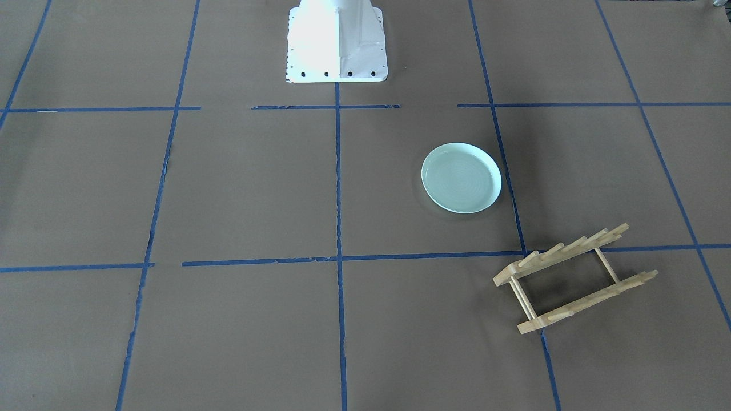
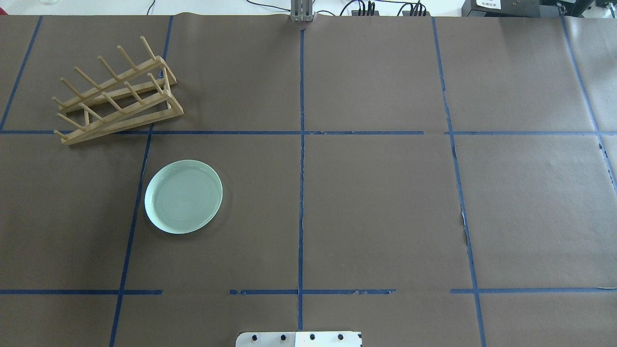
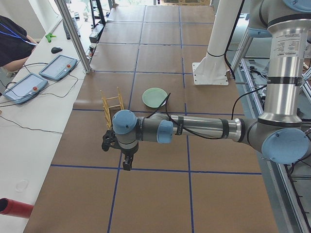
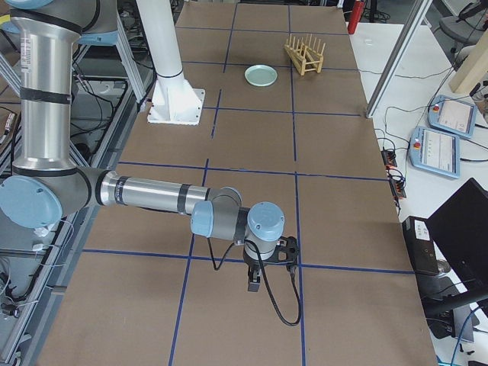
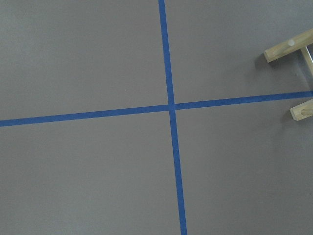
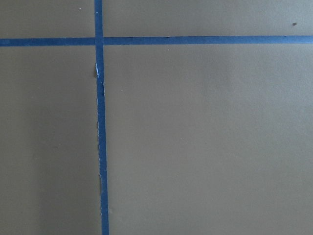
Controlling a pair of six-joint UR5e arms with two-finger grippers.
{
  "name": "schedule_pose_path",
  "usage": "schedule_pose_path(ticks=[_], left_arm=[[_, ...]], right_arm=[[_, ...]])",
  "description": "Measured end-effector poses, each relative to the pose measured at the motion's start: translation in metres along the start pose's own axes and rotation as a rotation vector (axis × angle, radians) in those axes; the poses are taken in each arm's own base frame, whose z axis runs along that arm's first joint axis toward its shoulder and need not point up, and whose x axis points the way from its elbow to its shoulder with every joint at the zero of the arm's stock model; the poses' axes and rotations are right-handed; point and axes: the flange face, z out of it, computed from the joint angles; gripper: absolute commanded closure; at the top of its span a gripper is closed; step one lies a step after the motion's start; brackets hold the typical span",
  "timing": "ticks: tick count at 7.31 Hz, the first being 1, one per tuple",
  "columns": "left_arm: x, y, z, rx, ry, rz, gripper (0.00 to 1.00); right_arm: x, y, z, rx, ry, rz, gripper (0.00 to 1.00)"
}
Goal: Place plate on rack
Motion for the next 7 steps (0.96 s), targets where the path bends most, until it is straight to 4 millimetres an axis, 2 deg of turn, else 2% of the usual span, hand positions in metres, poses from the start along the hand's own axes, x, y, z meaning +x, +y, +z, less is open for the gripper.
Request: schedule_pose_path(ticks=[3,4,5,6,7], left_arm=[[0.008,-0.007,-0.008,0.015,-0.002,0.009,0.00],[0.020,-0.018,-0.020,0.039,-0.005,0.000,0.00],[0.043,-0.033,-0.042,0.083,-0.005,-0.032,0.00],[0.076,-0.044,-0.062,0.125,0.001,-0.057,0.00],[0.112,-0.050,-0.073,0.149,0.010,-0.054,0.00]], right_arm=[[0.000,0.000,0.000,0.000,0.000,0.000,0.00],[0.000,0.000,0.000,0.000,0.000,0.000,0.00],[0.000,0.000,0.000,0.001,0.000,0.000,0.00],[0.000,0.000,0.000,0.001,0.000,0.000,0.00],[0.000,0.000,0.000,0.001,0.000,0.000,0.00]])
